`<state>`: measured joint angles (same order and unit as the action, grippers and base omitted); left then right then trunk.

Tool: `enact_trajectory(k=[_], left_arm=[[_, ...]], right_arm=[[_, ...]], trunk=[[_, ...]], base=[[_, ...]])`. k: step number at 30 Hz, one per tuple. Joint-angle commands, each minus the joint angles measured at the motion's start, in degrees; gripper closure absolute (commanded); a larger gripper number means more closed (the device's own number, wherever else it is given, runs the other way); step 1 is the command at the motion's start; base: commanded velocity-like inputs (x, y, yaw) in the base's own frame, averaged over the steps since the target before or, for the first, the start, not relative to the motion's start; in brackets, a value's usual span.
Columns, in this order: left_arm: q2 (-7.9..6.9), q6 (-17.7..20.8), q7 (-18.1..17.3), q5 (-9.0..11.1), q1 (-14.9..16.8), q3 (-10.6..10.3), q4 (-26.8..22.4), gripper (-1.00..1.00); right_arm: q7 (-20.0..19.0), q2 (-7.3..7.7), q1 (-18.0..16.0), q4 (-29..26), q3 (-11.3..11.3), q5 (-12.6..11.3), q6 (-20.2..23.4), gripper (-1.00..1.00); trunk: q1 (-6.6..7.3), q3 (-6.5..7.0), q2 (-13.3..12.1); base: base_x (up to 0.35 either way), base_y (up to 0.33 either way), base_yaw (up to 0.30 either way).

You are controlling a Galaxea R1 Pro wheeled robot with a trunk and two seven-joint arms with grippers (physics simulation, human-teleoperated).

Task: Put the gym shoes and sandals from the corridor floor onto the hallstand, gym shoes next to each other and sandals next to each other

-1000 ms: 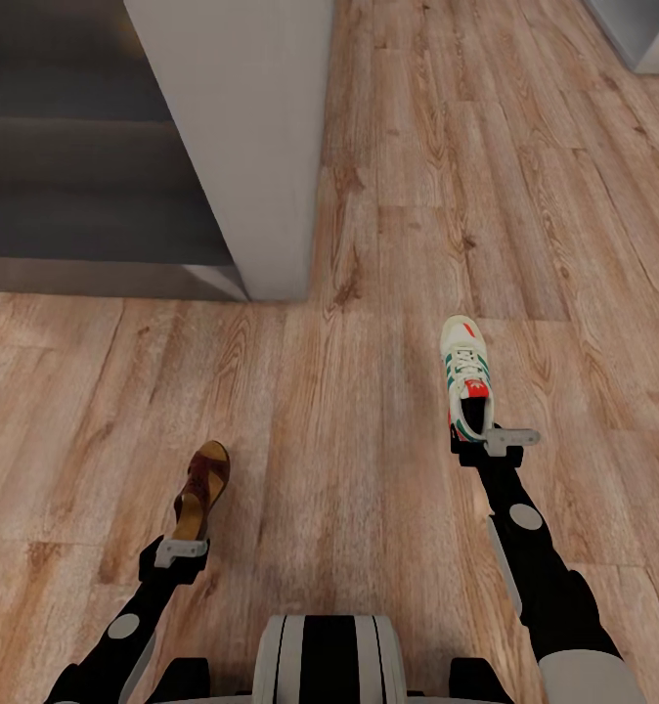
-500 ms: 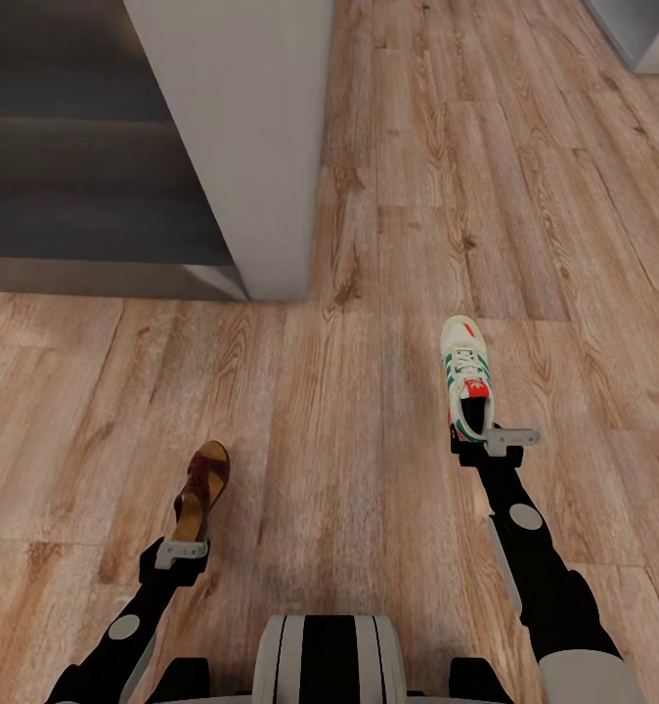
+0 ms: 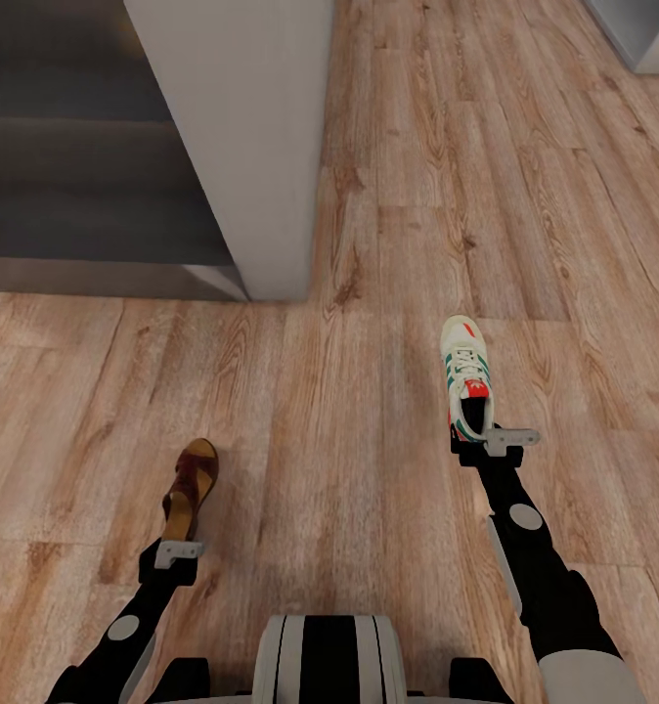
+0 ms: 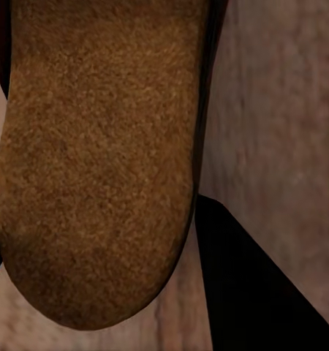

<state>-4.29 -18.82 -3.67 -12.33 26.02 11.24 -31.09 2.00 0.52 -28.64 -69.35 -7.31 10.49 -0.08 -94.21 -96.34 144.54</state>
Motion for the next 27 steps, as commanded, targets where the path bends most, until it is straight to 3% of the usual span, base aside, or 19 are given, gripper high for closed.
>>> enact_trajectory(k=[1,27], left_arm=[[0.06,-0.2,-0.3,-0.9,0.0,0.5,0.0,1.00],[0.06,-0.3,-0.3,-0.8,0.0,0.4,-0.3,1.00]], right_arm=[[0.2,0.01,0.0,0.0,0.0,0.6,0.0,1.00],[0.2,0.01,0.0,0.0,0.0,0.6,0.0,1.00]], trunk=[[0.01,-0.02,0.0],[0.01,-0.02,0.0]], base=[[0.000,0.000,0.000],[0.000,0.000,0.000]])
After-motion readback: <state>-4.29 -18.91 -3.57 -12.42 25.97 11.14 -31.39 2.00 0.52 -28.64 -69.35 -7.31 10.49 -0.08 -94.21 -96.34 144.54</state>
